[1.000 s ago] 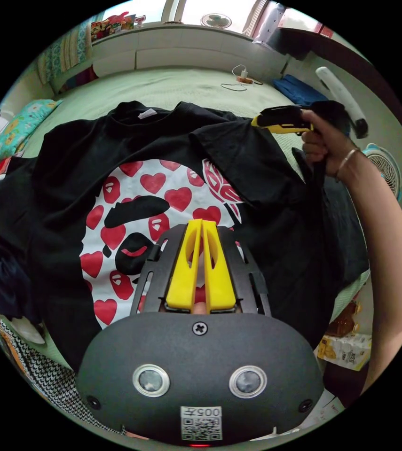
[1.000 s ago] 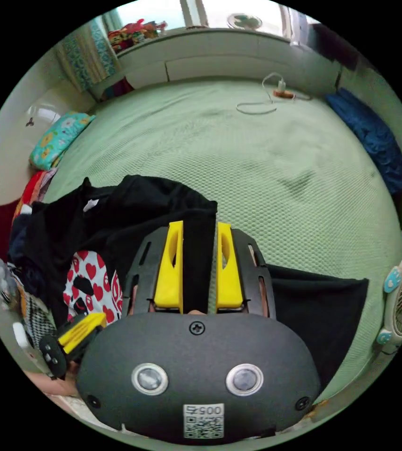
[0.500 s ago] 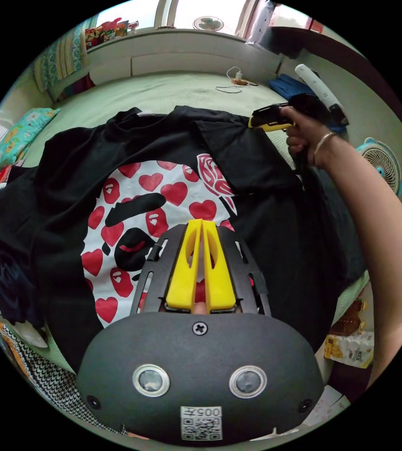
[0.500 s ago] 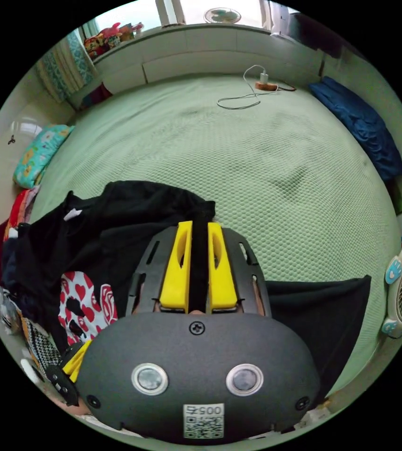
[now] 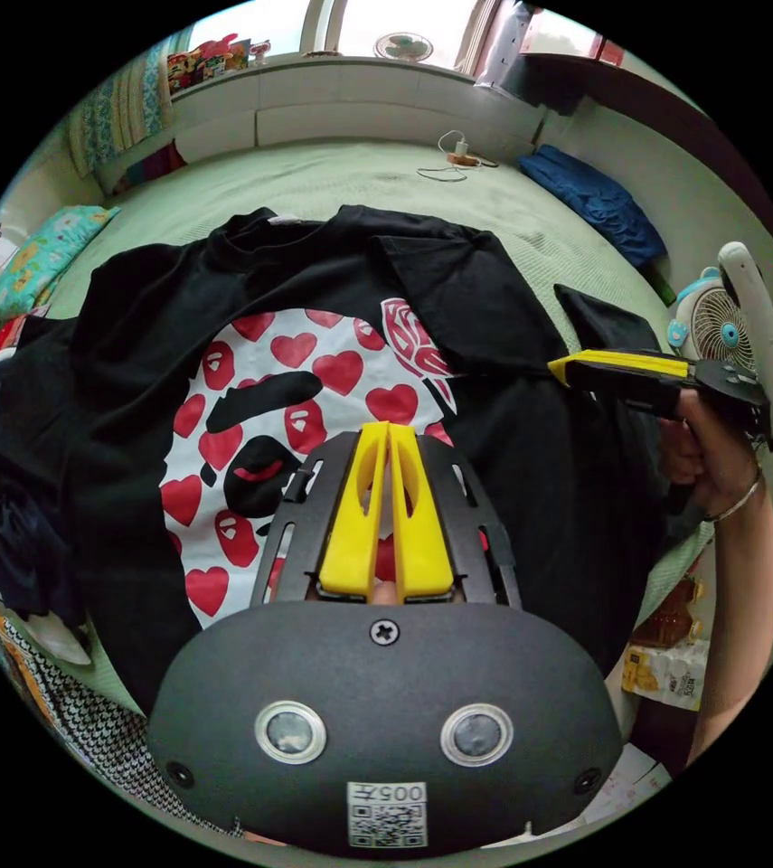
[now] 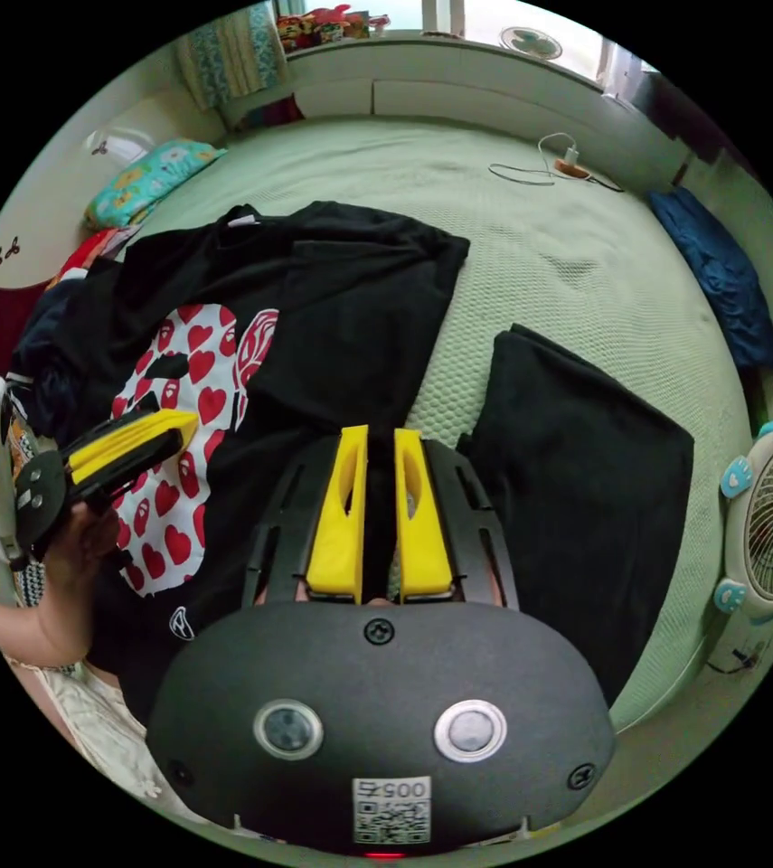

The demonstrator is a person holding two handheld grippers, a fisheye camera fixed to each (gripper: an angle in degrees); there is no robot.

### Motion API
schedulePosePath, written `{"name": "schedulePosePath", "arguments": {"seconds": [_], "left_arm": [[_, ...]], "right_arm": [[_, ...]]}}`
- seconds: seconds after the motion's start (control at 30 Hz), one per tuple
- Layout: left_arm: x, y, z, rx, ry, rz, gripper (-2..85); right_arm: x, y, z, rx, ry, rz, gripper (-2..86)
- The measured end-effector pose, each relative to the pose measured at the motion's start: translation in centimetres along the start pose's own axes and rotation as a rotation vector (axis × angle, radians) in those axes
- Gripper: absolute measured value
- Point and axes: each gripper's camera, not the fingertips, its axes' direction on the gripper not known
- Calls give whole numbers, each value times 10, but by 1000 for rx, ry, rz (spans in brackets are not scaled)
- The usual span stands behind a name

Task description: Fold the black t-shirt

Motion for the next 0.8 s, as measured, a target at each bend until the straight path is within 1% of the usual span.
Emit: {"name": "schedulePosePath", "arguments": {"seconds": [0.1, 0.17, 0.3, 0.37, 0.47, 0.53, 0.67, 0.8], "left_arm": [[-12, 4, -10, 9, 8, -17, -2], [-21, 7, -16, 11, 12, -29, -2], [-55, 21, -45, 41, 41, -76, -1], [-78, 31, -66, 73, 39, -116, 0], [-121, 56, -104, 112, 11, -189, 3], [-148, 73, -127, 137, -25, -206, 7], [-221, 107, -179, 205, -146, -252, 38], [-284, 125, -214, 266, -103, -255, 91]], "right_arm": [[-1, 3, -11, -4, 69, 16, -5], [0, 3, -8, -24, 33, 46, 0], [-17, 7, -27, -48, 50, 79, 50], [-32, 18, -49, -14, 52, 71, 67], [-70, 40, -82, 58, 10, 46, 71], [-110, 55, -101, 113, -44, 0, 73], [-178, 65, -113, 155, -89, -107, 74], [-243, 50, -119, 186, -160, -229, 76]]}}
